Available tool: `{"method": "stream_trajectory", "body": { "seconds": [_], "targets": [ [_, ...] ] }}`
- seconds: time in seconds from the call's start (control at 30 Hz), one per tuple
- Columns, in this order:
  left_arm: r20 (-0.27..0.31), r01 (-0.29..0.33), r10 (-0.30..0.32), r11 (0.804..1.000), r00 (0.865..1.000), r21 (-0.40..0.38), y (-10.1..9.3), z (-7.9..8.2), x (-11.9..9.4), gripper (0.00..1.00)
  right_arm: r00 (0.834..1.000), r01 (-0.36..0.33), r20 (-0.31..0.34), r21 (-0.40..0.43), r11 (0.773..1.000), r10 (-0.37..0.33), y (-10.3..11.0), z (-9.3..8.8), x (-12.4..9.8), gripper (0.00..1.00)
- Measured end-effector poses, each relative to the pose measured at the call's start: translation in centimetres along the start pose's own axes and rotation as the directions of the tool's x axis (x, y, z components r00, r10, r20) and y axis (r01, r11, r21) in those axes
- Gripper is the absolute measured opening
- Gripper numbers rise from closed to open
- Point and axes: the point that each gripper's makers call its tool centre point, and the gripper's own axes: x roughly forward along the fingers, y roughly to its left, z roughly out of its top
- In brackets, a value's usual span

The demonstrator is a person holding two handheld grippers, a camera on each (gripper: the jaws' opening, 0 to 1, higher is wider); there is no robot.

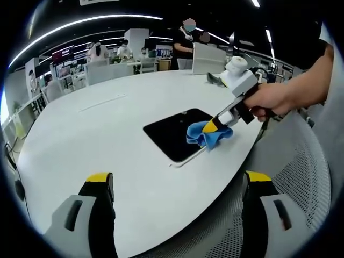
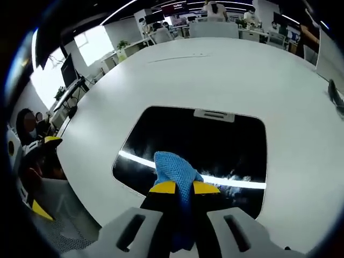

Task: Wipe the mirror surface with the cleaning cloth until all visible marks leave the cleaned area.

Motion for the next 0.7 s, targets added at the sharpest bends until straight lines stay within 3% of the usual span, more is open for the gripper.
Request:
{"method": "stream_trajectory", "body": {
  "seconds": [0.7],
  "targets": [
    [-0.003,-0.014,0.014,1.000,1.000,-0.008,0.2,-0.1,0.1,0.99,1.000,0.008,0.004,-0.027,1.000,-0.008,-2.0,4.8,3.0,0.03]
  ]
}}
